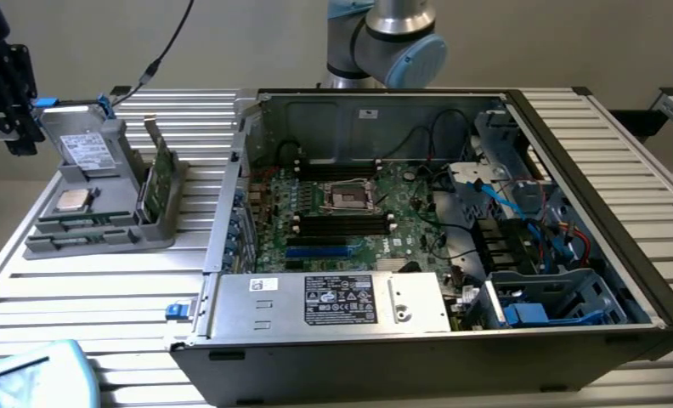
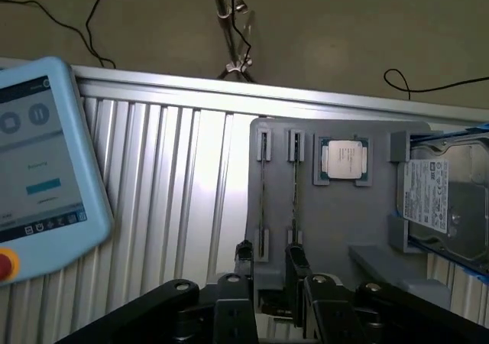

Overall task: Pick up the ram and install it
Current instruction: 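Pick up the ram and move it above insertion slot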

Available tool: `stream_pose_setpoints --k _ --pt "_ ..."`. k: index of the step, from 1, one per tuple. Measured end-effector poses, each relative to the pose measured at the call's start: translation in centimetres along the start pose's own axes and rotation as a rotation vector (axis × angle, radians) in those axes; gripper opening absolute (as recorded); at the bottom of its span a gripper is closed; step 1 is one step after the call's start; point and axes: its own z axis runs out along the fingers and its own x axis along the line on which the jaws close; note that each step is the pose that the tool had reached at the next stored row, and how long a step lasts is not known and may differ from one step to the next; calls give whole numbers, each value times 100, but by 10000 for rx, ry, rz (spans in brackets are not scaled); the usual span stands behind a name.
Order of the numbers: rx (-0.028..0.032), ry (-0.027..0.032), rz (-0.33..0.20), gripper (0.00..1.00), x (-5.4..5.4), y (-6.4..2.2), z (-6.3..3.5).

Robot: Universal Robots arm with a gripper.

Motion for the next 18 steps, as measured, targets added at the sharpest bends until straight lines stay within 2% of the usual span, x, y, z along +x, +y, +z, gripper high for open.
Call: stream_pose_setpoints --k 18 --pt "3 3 -20 31 -10 -24 327"
